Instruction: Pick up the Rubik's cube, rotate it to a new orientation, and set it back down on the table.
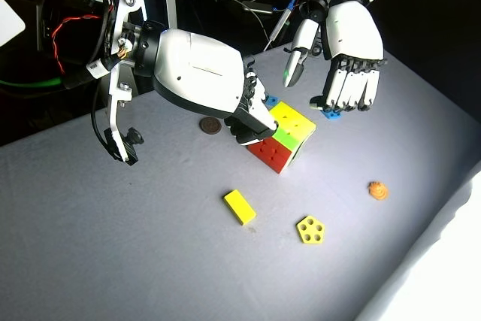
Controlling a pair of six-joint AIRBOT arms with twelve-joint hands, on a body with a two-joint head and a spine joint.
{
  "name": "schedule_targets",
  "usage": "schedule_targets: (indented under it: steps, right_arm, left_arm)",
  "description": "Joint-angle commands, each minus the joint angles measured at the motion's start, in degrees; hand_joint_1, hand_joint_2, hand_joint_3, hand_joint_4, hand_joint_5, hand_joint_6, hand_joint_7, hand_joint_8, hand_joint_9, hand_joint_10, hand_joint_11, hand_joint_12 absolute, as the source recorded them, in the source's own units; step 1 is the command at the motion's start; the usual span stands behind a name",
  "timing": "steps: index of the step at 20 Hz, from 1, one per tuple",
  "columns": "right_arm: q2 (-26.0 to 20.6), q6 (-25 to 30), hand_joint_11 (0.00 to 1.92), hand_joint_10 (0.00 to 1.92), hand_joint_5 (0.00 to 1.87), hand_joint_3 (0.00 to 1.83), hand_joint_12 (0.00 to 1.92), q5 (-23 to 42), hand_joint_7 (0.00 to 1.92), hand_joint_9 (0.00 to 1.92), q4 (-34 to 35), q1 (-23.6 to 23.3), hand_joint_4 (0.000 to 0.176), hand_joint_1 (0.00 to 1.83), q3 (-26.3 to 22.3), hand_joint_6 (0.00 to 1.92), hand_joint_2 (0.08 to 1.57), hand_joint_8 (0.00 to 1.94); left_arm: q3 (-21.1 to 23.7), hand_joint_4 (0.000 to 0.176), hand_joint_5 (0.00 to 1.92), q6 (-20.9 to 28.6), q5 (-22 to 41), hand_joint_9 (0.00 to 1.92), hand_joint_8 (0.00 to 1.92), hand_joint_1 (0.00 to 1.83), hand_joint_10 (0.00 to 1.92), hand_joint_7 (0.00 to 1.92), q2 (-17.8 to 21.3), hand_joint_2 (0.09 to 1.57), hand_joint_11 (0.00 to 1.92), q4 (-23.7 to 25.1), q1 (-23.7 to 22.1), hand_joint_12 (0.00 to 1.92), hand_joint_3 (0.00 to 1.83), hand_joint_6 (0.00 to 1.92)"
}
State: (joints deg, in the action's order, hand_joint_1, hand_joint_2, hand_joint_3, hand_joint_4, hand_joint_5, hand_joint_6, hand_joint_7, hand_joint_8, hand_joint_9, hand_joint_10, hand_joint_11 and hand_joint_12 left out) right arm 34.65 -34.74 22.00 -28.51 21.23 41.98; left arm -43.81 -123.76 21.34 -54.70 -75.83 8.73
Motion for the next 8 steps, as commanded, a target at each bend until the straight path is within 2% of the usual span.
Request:
schedule_targets:
  steps: [1, 4, 5, 6, 8]
  right_arm:
    - [-0.17, 0.24, 0.54, 1.77, 0.66, 0.00, 1.92, 6.09, 0.81, 0.62, 0.89, -0.99, 0.000, 0.08, -0.18, 1.60, 1.27, 1.55]
    - [-0.16, 3.40, 0.52, 1.82, 0.65, 0.00, 1.92, 9.05, 0.77, 0.59, -6.55, -0.96, 0.000, 0.08, 0.19, 1.61, 1.27, 1.62]
    - [0.24, 11.95, 0.52, 1.83, 0.64, 0.00, 1.92, 13.16, 0.76, 0.59, -16.01, -0.79, 0.000, 0.07, 1.75, 1.62, 1.27, 1.64]
    - [0.79, 16.00, 0.52, 1.84, 0.64, 0.00, 1.92, 16.81, 0.76, 0.59, -20.25, -0.80, 0.000, 0.07, 3.17, 1.62, 1.27, 1.64]
    - [1.89, 18.17, 0.52, 1.85, 0.63, 0.00, 1.92, 24.68, 0.76, 0.58, -25.45, -0.93, 0.000, 0.08, 6.22, 1.61, 1.27, 1.64]
  left_arm:
    - [0.10, 0.000, 0.60, 0.17, 1.16, 0.59, 1.61, 0.25, 1.80, 0.67, 0.56, 1.27, 0.40, 1.94, -0.95, 1.92, 0.00, 1.43]
    - [0.08, 0.000, 0.59, 0.17, 1.16, 0.59, 1.57, 0.25, 1.77, 0.66, 0.56, 1.26, 0.39, 1.83, -1.72, 1.92, 0.00, 1.41]
    - [0.06, 0.000, 0.57, 0.17, 1.20, 0.60, 1.59, 0.25, 1.78, 0.66, 0.56, 1.27, 0.39, 1.71, -2.03, 1.92, 0.00, 1.46]
    - [0.04, 0.000, 0.56, 0.17, 1.31, 0.58, 1.60, 0.25, 1.79, 0.65, 0.56, 1.27, 0.39, 1.70, -2.21, 1.92, 0.00, 1.51]
    - [0.07, 0.000, 0.55, 0.17, 1.73, 0.57, 1.63, 0.29, 1.80, 0.64, 0.56, 1.25, 0.38, 1.70, -2.31, 1.92, 0.00, 1.51]
